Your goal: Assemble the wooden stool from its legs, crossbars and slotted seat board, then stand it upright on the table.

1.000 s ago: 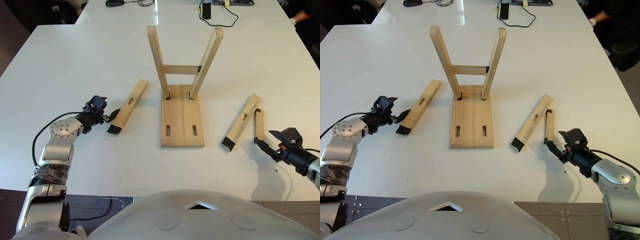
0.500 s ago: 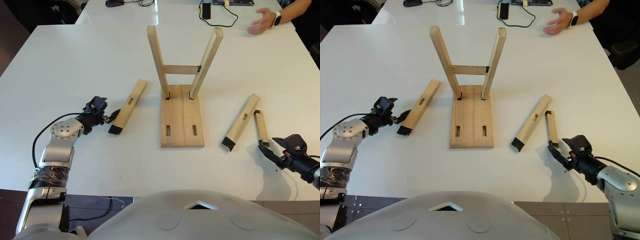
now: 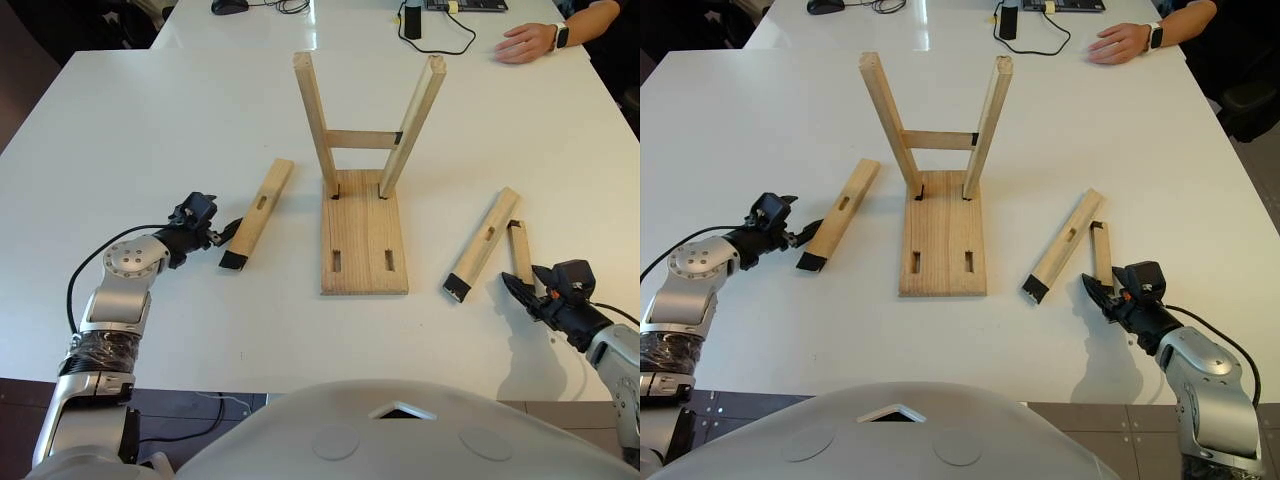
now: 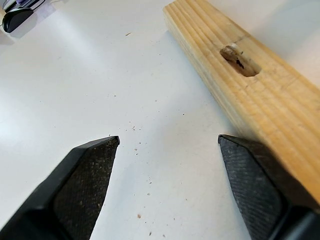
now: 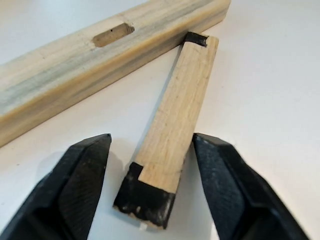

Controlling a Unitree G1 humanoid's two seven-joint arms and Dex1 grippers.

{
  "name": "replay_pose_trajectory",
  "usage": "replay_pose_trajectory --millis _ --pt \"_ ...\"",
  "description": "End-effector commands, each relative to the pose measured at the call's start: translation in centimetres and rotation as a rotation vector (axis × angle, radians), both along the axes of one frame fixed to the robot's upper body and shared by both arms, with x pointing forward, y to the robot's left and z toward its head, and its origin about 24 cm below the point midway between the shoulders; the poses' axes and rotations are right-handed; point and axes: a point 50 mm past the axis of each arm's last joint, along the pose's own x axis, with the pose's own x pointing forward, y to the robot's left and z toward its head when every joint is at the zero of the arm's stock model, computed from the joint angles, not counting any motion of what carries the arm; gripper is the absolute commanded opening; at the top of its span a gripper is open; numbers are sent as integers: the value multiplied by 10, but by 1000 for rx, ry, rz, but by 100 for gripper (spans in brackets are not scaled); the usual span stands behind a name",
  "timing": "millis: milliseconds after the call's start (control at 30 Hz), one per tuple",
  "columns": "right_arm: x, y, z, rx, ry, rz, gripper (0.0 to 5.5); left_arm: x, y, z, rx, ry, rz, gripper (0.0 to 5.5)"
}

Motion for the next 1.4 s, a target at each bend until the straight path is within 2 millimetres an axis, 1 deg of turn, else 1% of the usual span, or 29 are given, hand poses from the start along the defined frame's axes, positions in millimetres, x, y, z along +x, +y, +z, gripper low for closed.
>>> replay_pose_trajectory --millis 33,233,300,367,467,567,633,667,700,733,767,867,900,967,1033,1133,1267,1400 --pt "-18 -12 -22 -30 145 -68 225 -13 0 -17 20 104 -2 369" --pt "-17 -30 -20 -81 105 -206 147 -7 -1 -12 9 75 1 369" --pt "-16 -35 -18 -92 90 -235 134 -5 0 -10 9 64 8 369" --pt "-12 -39 -13 -98 53 -257 133 -3 2 -5 5 52 17 369" --pt "4 -45 12 -88 -114 -284 133 9 6 14 -45 -14 45 369" --pt "21 -45 45 -32 -322 -282 133 24 4 43 -118 -106 52 369" --pt "34 -38 75 56 -494 -244 133 33 -3 67 -200 -160 26 369" --pt "42 -30 92 106 -577 -193 133 34 -12 82 -263 -178 -27 369" --pt "47 -21 106 141 -636 -138 133 33 -21 93 -312 -178 -85 369" --pt "51 -13 117 164 -675 -81 133 31 -28 101 -352 -169 -135 354" --pt "55 -4 127 191 -705 -14 133 28 -35 108 -393 -157 -185 343" --pt "60 26 152 325 -759 231 133 17 -61 142 -620 -102 -350 299" --pt "61 35 159 374 -767 305 133 12 -71 154 -698 -84 -419 277" --pt "64 57 172 493 -764 472 133 5 -91 176 -831 -52 -542 274" --pt "66 74 179 601 -735 619 133 -5 -110 190 -916 1 -691 274" --pt "70 88 182 696 -689 741 133 -13 -125 199 -989 72 -809 274" --pt "76 107 181 781 -614 886 133 -14 -138 212 -1124 146 -894 274" --pt "80 123 180 839 -571 967 133 -11 -148 214 -1157 182 -893 274"
